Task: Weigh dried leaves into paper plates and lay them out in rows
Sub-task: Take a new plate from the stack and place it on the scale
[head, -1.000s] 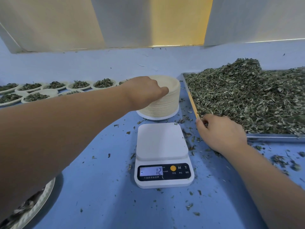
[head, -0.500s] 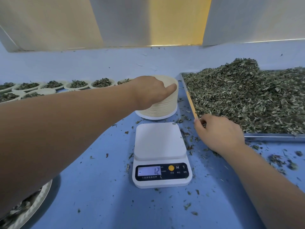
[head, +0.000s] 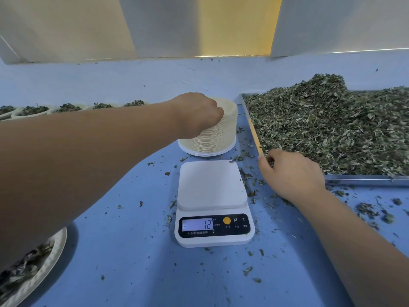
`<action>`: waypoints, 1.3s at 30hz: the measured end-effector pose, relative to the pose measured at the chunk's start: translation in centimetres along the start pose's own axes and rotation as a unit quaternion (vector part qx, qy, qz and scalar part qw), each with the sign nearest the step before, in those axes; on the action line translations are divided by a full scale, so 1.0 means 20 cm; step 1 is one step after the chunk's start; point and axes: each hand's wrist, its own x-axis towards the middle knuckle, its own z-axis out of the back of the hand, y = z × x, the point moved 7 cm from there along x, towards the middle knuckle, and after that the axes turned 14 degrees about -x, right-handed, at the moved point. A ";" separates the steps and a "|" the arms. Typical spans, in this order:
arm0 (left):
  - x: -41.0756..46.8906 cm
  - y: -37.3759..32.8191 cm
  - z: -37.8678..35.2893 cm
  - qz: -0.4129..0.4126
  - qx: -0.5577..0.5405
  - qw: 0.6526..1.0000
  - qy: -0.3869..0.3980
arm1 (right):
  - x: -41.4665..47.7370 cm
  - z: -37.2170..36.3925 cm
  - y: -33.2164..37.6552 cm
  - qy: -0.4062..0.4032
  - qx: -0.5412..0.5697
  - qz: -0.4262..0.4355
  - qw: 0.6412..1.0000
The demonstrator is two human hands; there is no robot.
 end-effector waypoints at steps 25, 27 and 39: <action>-0.07 0.09 0.01 0.132 -0.231 0.962 -0.056 | 0.00 0.00 0.00 -0.003 0.001 -0.003 1.000; -0.07 0.11 0.01 0.148 -0.274 0.949 -0.048 | 0.00 0.00 0.00 -0.001 0.002 -0.004 1.000; -0.01 0.20 0.00 0.197 -0.401 0.894 -0.033 | 0.00 0.00 0.00 -0.011 -0.001 -0.006 1.000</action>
